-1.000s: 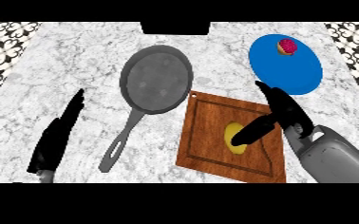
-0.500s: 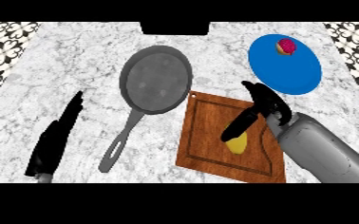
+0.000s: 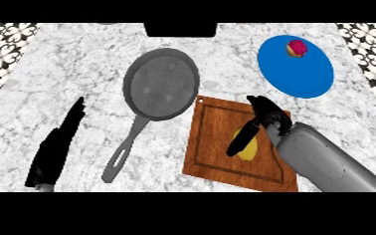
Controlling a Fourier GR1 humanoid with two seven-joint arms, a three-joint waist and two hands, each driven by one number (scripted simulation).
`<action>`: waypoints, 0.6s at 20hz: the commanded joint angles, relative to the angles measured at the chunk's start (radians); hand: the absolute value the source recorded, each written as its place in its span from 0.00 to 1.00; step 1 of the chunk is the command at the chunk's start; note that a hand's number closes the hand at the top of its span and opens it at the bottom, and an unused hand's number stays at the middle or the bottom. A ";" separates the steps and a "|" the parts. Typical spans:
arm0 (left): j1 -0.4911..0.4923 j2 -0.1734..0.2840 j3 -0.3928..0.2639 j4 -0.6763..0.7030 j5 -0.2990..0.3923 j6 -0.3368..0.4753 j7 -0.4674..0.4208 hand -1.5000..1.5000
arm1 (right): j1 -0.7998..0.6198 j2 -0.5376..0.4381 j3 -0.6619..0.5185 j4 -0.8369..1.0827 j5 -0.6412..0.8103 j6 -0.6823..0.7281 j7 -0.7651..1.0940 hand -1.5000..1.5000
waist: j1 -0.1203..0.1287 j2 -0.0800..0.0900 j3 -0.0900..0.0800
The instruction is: Pick the lemon from the cutting board and place it in the pan
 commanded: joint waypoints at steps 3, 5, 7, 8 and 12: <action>0.034 -0.012 0.002 -0.012 -0.010 -0.005 -0.011 0.50 | 0.027 0.048 0.027 0.026 0.016 -0.019 0.201 0.00 | -0.003 -0.001 0.001; -0.033 -0.038 -0.002 0.023 -0.028 0.010 0.019 0.50 | 0.034 0.032 0.014 0.066 -0.001 0.008 0.168 0.00 | -0.009 0.002 0.001; -0.016 0.000 0.044 0.061 0.010 -0.050 -0.041 0.50 | -0.003 0.071 0.025 0.046 0.023 -0.017 0.229 0.00 | -0.006 0.000 0.000; -0.003 -0.015 0.018 0.016 -0.010 -0.027 -0.001 0.50 | 0.004 0.116 0.028 0.116 0.027 -0.027 0.191 0.00 | 0.003 0.002 0.001; -0.035 -0.008 0.046 0.026 -0.010 -0.038 0.026 0.50 | 0.019 0.106 0.011 0.164 0.026 0.001 0.134 0.00 | 0.000 0.003 0.001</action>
